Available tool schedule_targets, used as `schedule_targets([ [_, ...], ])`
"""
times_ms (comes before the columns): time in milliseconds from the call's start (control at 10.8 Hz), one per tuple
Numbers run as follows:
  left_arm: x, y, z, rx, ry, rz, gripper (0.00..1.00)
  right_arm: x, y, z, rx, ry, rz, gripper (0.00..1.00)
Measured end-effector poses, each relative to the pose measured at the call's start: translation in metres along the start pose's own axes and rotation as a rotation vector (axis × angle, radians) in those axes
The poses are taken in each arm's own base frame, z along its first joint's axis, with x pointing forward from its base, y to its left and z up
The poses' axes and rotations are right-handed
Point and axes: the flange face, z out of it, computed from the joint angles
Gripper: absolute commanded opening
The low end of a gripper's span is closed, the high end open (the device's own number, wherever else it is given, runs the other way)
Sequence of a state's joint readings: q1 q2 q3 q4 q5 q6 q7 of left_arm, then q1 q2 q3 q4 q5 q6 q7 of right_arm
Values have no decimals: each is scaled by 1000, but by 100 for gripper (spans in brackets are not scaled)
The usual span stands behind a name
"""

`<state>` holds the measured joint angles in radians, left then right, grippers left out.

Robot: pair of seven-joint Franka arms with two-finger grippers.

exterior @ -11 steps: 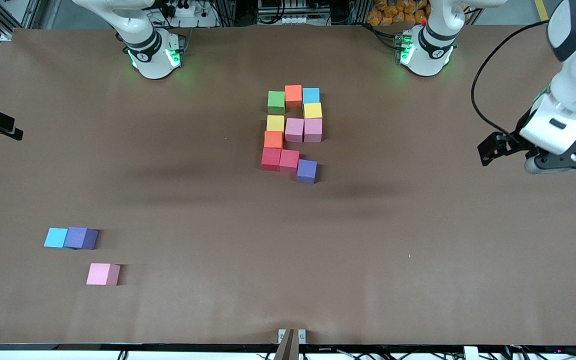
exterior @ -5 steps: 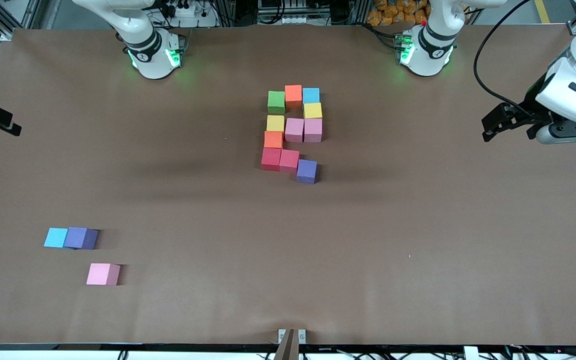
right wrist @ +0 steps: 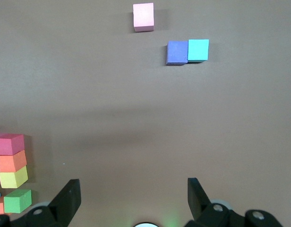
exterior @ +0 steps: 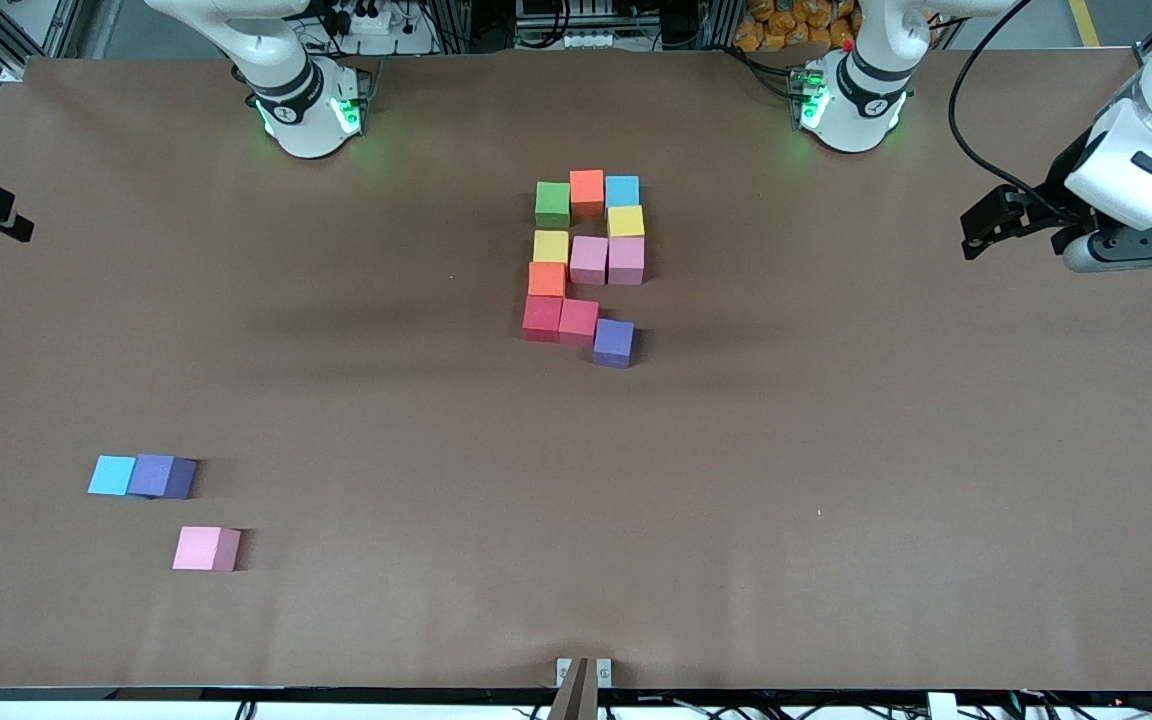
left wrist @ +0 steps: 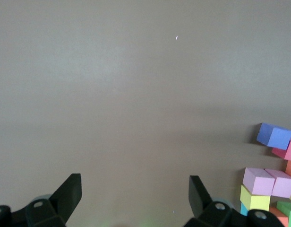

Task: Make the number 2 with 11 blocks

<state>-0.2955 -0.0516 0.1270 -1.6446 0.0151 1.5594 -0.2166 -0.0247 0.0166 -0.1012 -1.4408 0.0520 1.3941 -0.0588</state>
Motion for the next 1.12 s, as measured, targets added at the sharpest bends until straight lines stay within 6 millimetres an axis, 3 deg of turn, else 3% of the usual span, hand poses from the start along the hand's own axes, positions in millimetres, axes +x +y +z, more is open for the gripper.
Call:
schedule_targets([
  [372, -6, -2, 4, 9, -52, 61, 100, 12, -14, 14, -6, -11, -25, 100],
  [1115, -8, -8, -15, 1, -15, 170, 100, 12, -14, 14, -7, -11, -25, 100],
])
